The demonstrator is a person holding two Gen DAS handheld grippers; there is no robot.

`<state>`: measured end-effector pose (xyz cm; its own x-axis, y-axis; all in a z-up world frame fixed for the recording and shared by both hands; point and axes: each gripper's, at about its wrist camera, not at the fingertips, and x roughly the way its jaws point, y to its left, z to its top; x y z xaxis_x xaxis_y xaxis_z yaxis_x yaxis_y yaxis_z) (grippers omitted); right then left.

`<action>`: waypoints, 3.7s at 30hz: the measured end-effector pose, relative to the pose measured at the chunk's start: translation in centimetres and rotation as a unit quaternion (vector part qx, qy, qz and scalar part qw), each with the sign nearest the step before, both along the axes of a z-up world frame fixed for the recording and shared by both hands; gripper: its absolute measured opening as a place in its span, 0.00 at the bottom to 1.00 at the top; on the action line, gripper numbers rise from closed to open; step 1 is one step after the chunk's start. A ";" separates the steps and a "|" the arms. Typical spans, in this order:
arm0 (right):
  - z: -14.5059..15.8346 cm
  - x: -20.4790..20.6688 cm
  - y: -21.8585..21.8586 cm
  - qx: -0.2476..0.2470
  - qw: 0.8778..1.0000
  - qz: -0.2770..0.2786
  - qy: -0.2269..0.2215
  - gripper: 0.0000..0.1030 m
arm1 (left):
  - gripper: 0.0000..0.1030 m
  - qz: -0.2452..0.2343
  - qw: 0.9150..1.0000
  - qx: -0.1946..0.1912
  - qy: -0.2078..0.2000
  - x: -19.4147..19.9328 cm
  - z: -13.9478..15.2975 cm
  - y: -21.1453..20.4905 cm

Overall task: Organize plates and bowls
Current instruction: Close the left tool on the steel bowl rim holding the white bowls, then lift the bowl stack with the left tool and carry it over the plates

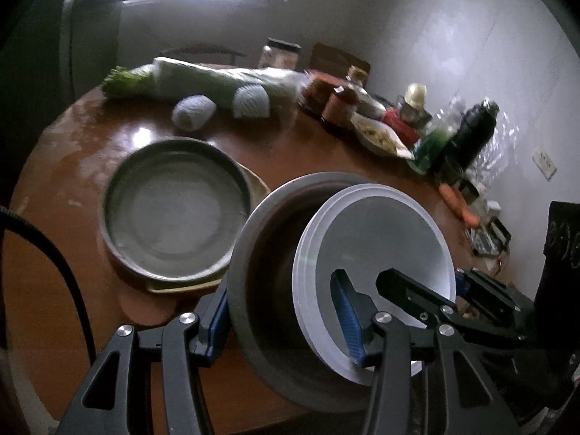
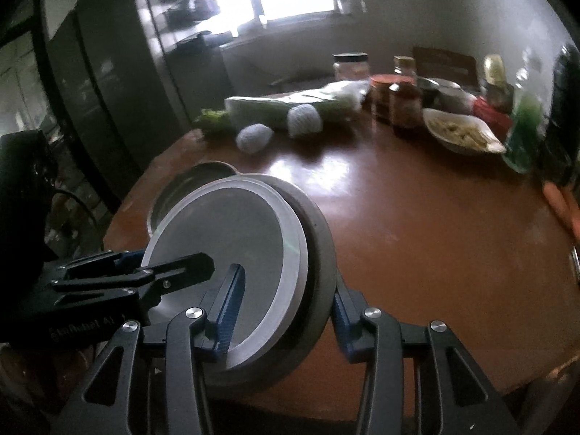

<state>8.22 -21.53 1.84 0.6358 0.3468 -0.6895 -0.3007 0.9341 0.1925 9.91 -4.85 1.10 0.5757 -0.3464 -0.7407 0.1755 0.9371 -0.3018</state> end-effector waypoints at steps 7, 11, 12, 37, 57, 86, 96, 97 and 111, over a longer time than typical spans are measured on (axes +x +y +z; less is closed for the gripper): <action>1.0 0.9 3.3 0.002 1.000 0.028 -0.013 0.45 | 0.50 0.033 0.999 0.005 -0.014 -0.3 1.0 3.4; 1.1 1.6 5.0 0.000 0.999 0.044 -0.016 0.45 | 0.49 0.047 0.999 0.006 -0.021 -0.4 1.3 4.8; 1.2 1.7 5.3 -0.001 0.999 0.047 -0.017 0.45 | 0.50 0.050 0.998 0.006 -0.023 -0.4 1.4 5.0; 1.5 9.2 10.5 -0.019 0.996 0.084 -0.028 0.43 | 0.49 0.093 0.995 0.020 -0.024 5.7 1.4 9.6; -2.0 10.6 10.2 -0.029 0.997 0.073 0.000 0.41 | 0.49 0.087 0.996 0.028 -0.005 6.7 -1.3 8.8; -2.8 10.3 11.2 -0.054 0.996 0.073 -0.021 0.40 | 0.50 0.097 0.995 0.039 -0.006 6.5 -1.9 9.1; -2.8 10.3 11.3 -0.060 0.996 0.066 -0.021 0.40 | 0.50 0.095 0.995 0.037 -0.007 5.9 -1.9 9.3; -2.8 10.3 11.2 -0.060 0.996 0.066 -0.021 0.40 | 0.50 0.095 0.995 0.037 -0.007 5.8 -1.9 9.3; -2.2 9.6 11.1 -0.067 0.995 0.061 -0.034 0.49 | 0.51 0.102 0.994 0.034 -0.017 4.8 -1.2 9.6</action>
<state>17.82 -10.48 -0.37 0.6414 0.3326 -0.6914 -0.4218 0.9056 0.0444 14.75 4.72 -0.09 0.6534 -0.1701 -0.7376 -0.0118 0.9720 -0.2345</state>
